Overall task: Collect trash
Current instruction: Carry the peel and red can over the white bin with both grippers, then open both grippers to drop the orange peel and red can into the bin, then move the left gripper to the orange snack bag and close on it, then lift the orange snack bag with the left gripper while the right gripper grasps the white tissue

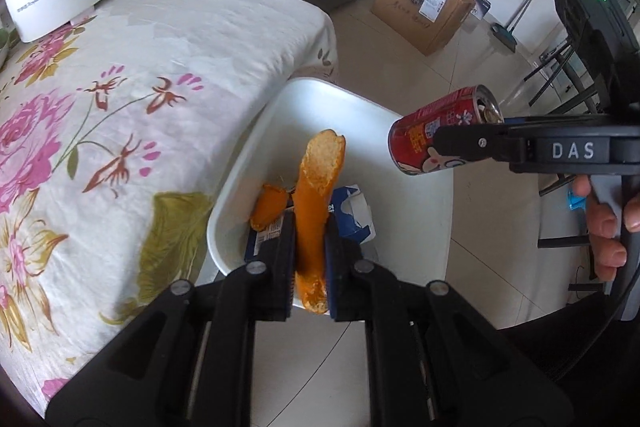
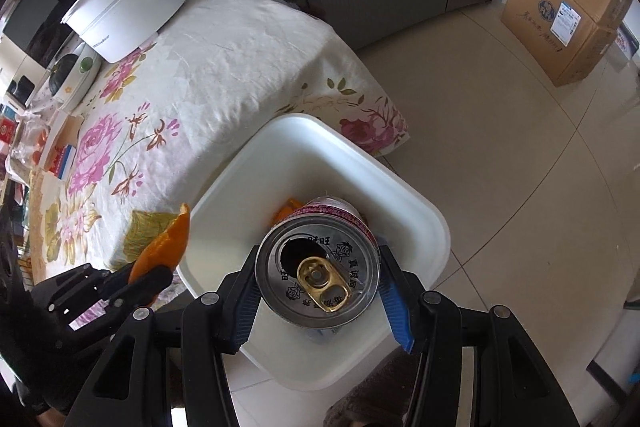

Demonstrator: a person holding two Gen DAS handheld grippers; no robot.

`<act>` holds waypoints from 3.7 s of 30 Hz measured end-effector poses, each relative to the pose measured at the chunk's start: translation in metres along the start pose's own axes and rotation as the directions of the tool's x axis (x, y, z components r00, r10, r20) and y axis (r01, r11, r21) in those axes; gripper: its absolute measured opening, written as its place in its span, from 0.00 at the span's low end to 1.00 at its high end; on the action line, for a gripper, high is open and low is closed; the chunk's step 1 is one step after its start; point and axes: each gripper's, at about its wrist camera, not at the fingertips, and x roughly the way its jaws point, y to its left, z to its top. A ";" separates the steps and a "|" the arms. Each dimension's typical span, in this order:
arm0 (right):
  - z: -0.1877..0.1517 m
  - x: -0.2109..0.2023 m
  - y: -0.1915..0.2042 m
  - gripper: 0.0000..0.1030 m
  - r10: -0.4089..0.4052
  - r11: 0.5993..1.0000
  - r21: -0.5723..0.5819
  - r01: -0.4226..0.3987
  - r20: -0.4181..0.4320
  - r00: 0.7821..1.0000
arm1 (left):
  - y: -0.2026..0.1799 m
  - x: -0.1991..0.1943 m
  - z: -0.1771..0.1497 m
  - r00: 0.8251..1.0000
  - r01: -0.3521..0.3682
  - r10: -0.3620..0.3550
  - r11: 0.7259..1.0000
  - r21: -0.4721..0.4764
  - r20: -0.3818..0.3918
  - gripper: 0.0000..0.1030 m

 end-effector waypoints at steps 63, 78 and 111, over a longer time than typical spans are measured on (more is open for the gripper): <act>0.033 0.016 0.195 0.79 0.071 0.980 -0.192 -0.055 0.073 0.995 | 0.259 -0.176 -0.092 0.888 -0.386 0.453 0.825 -0.412 0.076 0.99; 0.065 0.050 0.238 0.81 0.041 0.979 -0.203 -0.020 0.096 0.995 | 0.353 -0.143 -0.027 0.871 -0.335 0.452 0.834 -0.439 0.193 0.99; 0.082 0.081 0.403 0.81 0.238 0.882 -0.445 -0.154 0.141 0.961 | 0.385 -0.205 -0.155 0.882 -0.084 0.313 0.839 -0.537 0.351 0.28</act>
